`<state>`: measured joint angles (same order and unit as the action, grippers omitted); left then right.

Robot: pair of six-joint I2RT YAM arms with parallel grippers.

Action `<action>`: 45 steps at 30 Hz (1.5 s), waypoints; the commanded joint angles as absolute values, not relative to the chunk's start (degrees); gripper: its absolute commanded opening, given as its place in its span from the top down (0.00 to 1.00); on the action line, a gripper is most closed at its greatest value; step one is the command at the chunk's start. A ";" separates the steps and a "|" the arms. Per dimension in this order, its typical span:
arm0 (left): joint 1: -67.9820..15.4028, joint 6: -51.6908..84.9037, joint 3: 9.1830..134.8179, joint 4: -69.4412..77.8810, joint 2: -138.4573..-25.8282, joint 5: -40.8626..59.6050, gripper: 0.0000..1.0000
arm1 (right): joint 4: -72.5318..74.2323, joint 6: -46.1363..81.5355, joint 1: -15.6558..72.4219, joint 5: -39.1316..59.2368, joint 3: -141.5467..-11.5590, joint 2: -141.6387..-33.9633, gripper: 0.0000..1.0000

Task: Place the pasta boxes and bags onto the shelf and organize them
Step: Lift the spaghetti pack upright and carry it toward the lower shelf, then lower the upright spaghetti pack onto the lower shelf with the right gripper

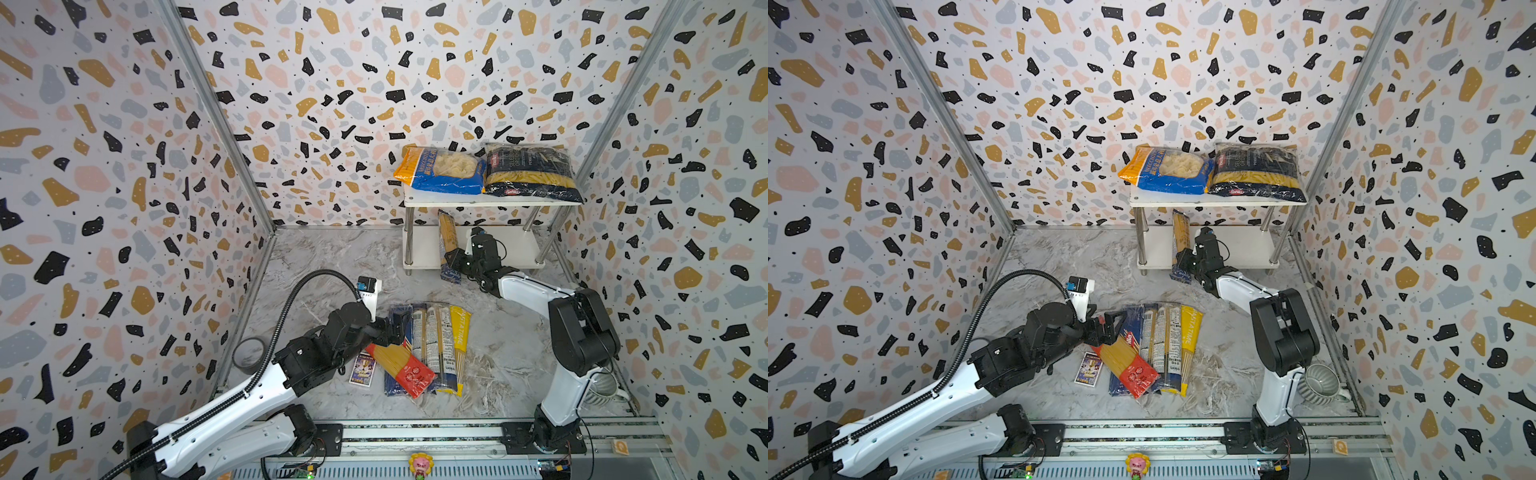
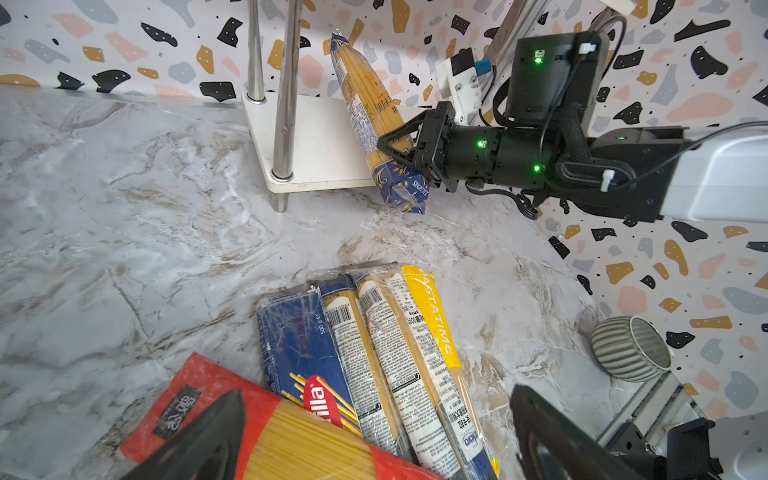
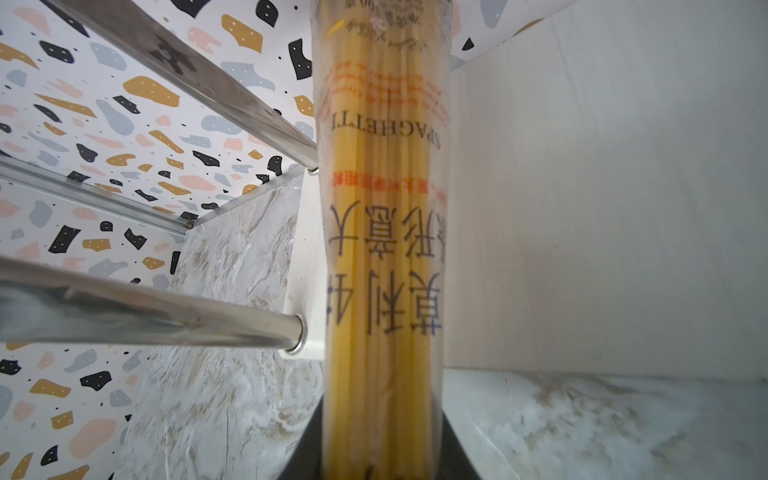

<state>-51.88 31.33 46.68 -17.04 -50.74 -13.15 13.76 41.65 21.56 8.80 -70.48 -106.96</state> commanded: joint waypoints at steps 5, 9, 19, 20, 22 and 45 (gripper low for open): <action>-51.99 29.84 45.63 -17.49 -49.65 -15.09 0.01 | 23.77 43.68 23.93 10.20 -80.91 -110.82 0.81; -51.95 29.68 45.44 -17.39 -49.44 -15.21 0.01 | 22.59 43.59 25.18 9.94 -85.21 -113.58 0.81; -51.99 29.09 44.13 -17.22 -47.51 -15.97 0.01 | 19.26 44.04 26.43 9.27 -92.39 -118.71 0.80; -51.97 29.00 44.04 -17.29 -47.37 -16.03 0.00 | 18.88 44.19 26.45 9.32 -92.77 -119.11 0.80; -52.01 28.92 43.86 -17.41 -47.05 -16.24 0.01 | 18.44 44.38 26.52 9.18 -92.88 -119.35 0.80; -51.86 29.09 42.51 -17.24 -45.15 -16.72 0.00 | 13.36 42.50 27.06 10.67 -90.15 -115.19 0.38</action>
